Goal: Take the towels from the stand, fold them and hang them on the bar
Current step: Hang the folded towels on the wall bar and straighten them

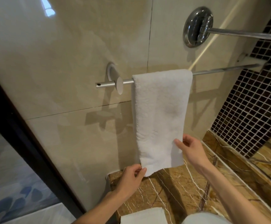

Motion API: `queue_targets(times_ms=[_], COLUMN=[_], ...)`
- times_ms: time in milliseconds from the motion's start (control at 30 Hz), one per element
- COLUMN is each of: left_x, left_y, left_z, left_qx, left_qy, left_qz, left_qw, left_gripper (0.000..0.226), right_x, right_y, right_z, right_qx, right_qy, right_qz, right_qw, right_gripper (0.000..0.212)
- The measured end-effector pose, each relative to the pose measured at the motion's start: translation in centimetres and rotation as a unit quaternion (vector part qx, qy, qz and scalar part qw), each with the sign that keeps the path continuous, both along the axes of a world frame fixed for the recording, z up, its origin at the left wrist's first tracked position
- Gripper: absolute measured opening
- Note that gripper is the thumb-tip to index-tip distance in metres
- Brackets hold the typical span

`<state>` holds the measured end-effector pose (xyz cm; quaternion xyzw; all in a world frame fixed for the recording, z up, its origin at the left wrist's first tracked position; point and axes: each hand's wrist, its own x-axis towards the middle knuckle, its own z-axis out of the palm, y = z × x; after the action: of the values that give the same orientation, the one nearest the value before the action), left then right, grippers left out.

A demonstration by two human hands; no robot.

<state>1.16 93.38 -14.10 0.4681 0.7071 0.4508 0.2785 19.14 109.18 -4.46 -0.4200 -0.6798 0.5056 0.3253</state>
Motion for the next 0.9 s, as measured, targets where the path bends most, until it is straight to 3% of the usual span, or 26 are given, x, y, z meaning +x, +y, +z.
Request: queue_targets(times_ms=[400,533,767,900], left_x=[0.5,0.7,1.0,1.1], left_y=[-0.8,-1.0,-0.9,-0.8], left_z=[0.5,0.8,0.2,0.0], left_qx=[-0.014,-0.016,-0.045,-0.048], left_qy=[-0.006,-0.017,0.002,0.036], left_qz=[-0.007,-0.003,-0.010,-0.007], left_qw=[1.000,1.000,0.999,0.998], left_gripper=[0.029,0.011,0.026,0.010], right_x=[-0.5,-0.2,-0.1,-0.3], right_y=[-0.2,-0.2,-1.1,-1.4], right_z=[-0.7,-0.5,-0.5,-0.3], right_qx=[-0.032,-0.029,-0.043,-0.043], right_qy=[-0.020,-0.022,-0.006,0.001], right_qz=[0.007,-0.001,-0.009,0.000], right_qw=[0.999,0.999,0.999,0.999], right_gripper=[0.015,0.014,0.035,0.032])
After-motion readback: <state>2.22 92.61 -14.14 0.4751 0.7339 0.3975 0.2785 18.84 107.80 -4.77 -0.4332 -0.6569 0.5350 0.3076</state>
